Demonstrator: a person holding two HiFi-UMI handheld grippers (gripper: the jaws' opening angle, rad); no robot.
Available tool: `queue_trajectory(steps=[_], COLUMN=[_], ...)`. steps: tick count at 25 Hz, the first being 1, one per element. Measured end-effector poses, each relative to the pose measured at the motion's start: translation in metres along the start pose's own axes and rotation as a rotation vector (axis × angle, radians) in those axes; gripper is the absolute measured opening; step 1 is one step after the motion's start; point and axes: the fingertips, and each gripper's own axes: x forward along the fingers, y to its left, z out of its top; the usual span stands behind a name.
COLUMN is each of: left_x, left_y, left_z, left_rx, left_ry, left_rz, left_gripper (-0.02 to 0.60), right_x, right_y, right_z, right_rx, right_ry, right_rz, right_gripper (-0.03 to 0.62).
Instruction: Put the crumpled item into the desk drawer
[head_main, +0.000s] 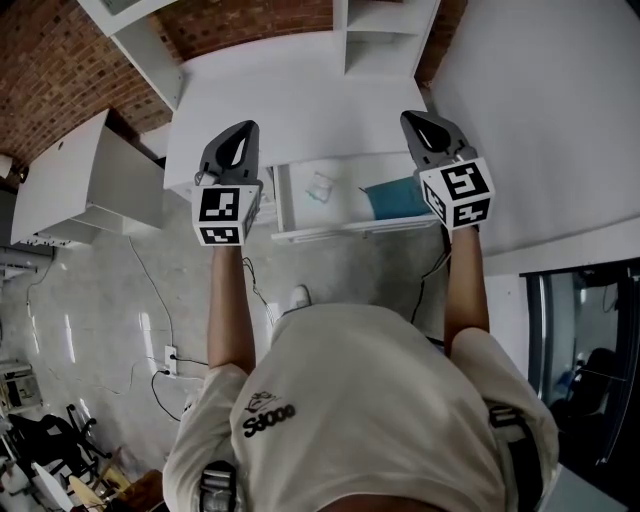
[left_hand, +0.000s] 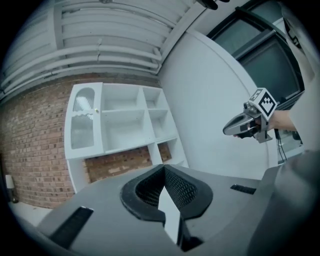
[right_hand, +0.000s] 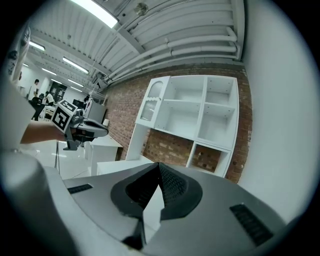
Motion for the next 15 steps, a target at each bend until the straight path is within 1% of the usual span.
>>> queue_trajectory(steps=[4,9,15], left_x=[-0.010,-0.019,-0.022], left_y=[0.003,0.008,0.010], left_z=[0.015,0.030,0.033], left_rx=[0.017,0.035,0.042], left_ry=[-0.017,-0.041,-0.041], left_rz=[0.001,0.016,0.025], left_gripper=[0.018,0.018,0.018], right_x=[0.002,0.007,0.012], right_y=[0.007,0.018,0.026], right_z=[0.015,0.023,0.029], right_rx=[-0.018,-0.019,-0.033], right_ry=[-0.030,-0.047,-0.052], right_rz=[0.022,0.057,0.087], right_gripper=[-0.002,-0.002,-0.002])
